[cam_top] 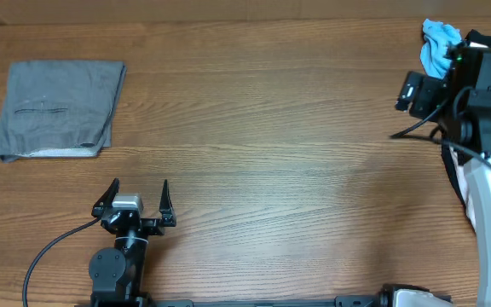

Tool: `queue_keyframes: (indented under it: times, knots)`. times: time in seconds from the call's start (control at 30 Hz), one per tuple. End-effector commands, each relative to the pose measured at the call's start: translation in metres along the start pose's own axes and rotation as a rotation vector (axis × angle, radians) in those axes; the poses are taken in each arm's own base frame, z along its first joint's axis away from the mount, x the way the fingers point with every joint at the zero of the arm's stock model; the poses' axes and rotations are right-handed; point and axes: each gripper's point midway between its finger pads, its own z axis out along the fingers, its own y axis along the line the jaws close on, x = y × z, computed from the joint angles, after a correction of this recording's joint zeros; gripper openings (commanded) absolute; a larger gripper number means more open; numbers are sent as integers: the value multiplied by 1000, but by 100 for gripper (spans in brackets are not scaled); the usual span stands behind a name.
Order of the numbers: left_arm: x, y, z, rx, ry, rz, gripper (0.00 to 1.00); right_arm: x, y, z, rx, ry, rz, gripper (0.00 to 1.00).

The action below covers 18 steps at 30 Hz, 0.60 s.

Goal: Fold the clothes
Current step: 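Reach the right gripper to the clothes pile and grasp the beige pants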

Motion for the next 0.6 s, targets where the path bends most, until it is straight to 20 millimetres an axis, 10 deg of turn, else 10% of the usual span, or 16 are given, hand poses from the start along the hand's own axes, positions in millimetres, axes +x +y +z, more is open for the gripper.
queue_keyframes:
  times: [0.0, 0.57]
  knots:
    - [0, -1, 0, 5, -6, 27, 100, -14, -28, 0, 63, -23, 50, 100]
    - [0, -1, 0, 5, -6, 27, 100, 5, -171, 85, 234, 93, 250, 77]
